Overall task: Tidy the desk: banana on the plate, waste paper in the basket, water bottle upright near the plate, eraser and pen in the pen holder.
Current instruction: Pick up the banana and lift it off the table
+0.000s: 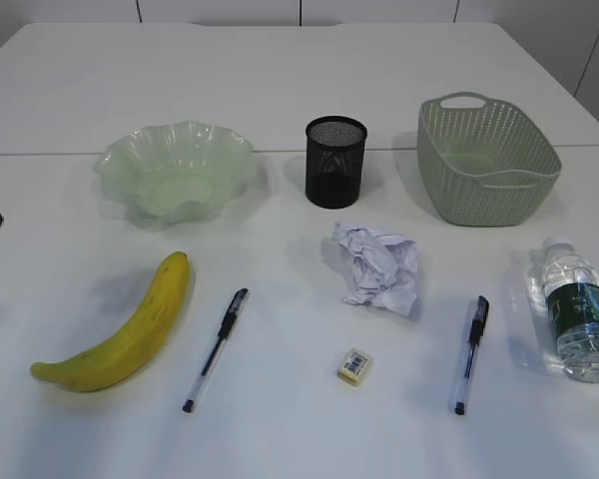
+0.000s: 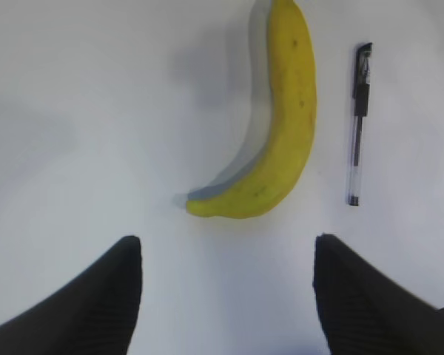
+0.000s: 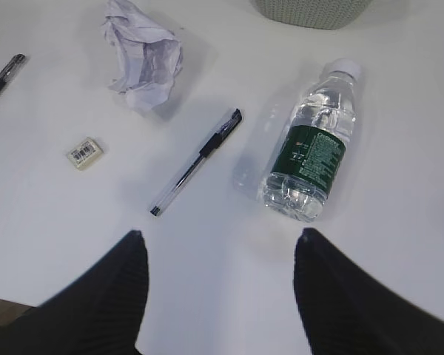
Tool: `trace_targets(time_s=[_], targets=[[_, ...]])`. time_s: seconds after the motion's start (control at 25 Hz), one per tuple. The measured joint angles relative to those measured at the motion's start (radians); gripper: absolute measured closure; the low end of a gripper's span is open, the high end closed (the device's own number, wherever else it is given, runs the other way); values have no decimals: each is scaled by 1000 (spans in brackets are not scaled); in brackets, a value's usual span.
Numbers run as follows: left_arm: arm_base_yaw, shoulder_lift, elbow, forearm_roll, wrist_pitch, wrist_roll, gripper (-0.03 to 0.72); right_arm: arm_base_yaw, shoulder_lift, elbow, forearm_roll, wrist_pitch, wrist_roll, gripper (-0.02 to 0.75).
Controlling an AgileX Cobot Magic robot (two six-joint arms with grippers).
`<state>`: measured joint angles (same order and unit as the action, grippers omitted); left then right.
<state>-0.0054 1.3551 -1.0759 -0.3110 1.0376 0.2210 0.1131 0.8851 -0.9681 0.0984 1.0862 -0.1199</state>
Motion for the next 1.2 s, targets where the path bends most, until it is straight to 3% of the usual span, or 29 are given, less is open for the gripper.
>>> trace_targets(time_s=[0.24, 0.4, 1.2], targets=[[-166, 102, 0, 60, -87, -27, 197, 0, 0, 0, 18, 0, -2, 274], [-234, 171, 0, 92, -129, -41, 219, 0, 0, 0, 39, 0, -16, 274], [-283, 383, -32, 139, -305, -47, 221, 0, 0, 0, 53, 4, -23, 274]])
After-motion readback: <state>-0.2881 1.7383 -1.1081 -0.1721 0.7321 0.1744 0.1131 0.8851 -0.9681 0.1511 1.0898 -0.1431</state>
